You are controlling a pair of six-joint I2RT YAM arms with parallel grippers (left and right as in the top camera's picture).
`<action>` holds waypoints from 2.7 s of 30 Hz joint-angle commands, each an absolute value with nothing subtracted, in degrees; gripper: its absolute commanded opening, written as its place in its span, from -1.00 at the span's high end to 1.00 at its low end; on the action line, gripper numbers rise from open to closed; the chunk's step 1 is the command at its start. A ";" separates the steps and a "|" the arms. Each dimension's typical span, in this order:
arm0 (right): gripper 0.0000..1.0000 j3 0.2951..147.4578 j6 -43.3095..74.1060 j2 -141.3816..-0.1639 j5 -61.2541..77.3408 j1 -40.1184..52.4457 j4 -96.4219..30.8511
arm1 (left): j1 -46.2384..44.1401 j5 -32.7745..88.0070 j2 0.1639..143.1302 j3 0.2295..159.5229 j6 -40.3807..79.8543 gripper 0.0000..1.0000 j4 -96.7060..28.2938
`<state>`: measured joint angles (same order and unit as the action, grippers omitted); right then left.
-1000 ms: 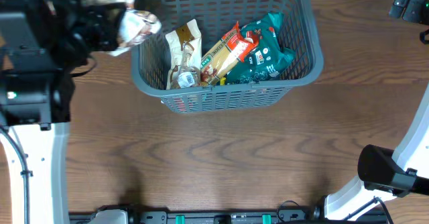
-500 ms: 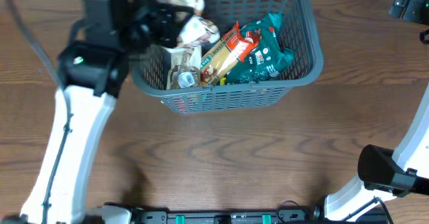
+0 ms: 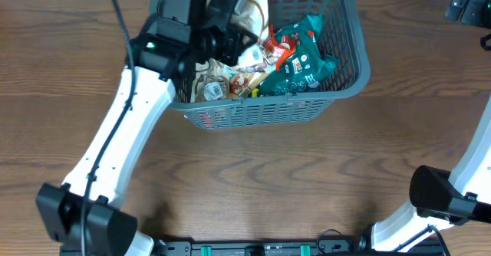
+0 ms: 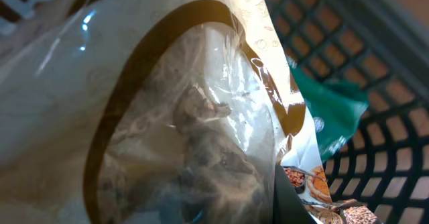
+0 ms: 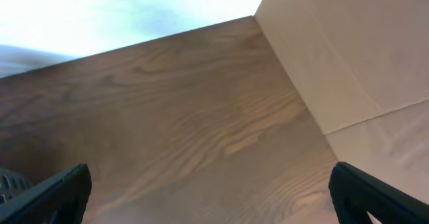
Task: Pack container
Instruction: 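Carry the Pantree bag right over the basket and release it, then withdraw the left gripper left and down away from the basket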
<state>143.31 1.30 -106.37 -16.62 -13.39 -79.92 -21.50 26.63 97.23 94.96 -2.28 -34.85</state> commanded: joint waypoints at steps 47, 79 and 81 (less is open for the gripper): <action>-0.99 143.94 2.11 -105.12 -17.37 -13.80 -80.01 | -13.56 -11.42 66.04 101.21 -1.23 -0.97 -61.06; -0.99 143.94 2.11 -105.10 -17.37 -13.80 -80.01 | -13.32 -11.68 53.34 101.10 7.38 -0.97 -60.36; -0.99 143.94 2.11 -105.12 -17.37 -13.80 -80.03 | -12.10 -11.66 50.89 100.73 8.84 -0.97 -60.36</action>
